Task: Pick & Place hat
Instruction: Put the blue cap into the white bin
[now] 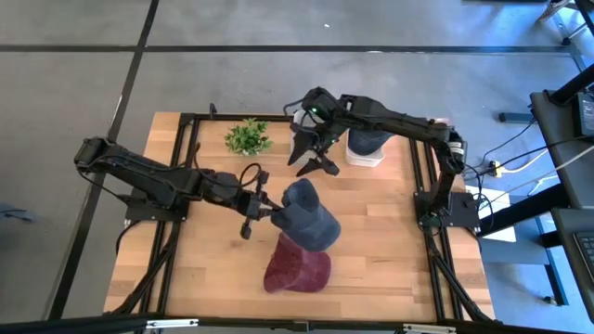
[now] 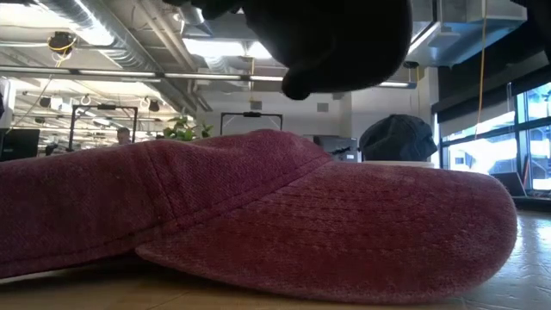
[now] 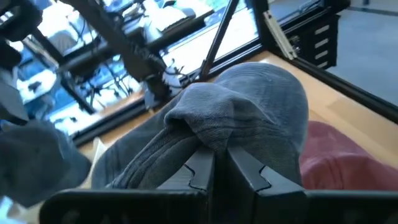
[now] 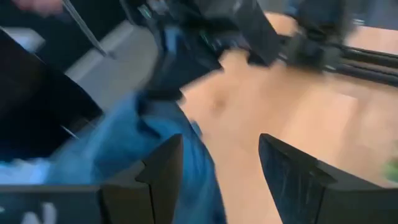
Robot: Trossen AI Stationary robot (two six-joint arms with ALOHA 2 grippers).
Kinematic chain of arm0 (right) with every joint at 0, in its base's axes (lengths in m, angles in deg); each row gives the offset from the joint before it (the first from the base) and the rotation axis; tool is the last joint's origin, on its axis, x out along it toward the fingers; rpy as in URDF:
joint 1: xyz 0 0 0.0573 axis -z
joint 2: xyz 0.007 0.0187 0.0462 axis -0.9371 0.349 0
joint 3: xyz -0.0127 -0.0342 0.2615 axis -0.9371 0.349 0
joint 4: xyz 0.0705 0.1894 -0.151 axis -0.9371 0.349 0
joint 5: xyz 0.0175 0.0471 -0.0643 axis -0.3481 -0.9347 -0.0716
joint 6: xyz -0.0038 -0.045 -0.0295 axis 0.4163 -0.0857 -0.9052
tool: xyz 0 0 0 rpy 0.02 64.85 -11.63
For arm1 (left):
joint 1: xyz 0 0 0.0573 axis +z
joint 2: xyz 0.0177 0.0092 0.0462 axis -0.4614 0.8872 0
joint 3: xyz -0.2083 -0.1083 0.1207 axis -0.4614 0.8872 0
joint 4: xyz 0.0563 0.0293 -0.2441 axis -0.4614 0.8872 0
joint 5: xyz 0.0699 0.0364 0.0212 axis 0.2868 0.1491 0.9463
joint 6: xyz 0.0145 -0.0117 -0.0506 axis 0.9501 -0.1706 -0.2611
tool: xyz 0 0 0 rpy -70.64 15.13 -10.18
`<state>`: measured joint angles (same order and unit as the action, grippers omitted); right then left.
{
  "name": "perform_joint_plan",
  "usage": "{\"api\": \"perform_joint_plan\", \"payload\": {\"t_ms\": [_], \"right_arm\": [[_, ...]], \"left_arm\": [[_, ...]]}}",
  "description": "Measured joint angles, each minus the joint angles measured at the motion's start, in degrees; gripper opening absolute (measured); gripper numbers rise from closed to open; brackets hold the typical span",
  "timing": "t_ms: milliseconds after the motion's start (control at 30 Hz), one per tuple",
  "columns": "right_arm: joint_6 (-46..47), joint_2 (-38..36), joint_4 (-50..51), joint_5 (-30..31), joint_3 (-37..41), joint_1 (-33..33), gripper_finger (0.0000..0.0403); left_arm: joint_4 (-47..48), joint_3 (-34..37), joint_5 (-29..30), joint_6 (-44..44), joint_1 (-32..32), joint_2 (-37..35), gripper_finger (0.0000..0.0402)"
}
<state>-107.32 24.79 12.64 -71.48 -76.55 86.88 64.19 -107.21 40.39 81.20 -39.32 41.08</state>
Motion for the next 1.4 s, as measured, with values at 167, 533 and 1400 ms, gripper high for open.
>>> {"api": "perform_joint_plan", "payload": {"t_ms": [167,533,1400], "right_arm": [[9.1,1.8,-4.7,-8.5,0.0,0.0,0.021],[14.1,4.3,-6.7,-19.2,0.0,0.0,0.021],[17.7,4.3,-3.5,-23.7,0.0,-2.4,0.0209]], "left_arm": [[0.6,-1.5,-2.0,5.9,0.3,0.0,0.0022],[8.8,-8.2,-6.9,11.7,2.7,0.0,0.0011],[9.5,-10.6,-1.9,17.9,2.7,0.0,0.0012]]}}
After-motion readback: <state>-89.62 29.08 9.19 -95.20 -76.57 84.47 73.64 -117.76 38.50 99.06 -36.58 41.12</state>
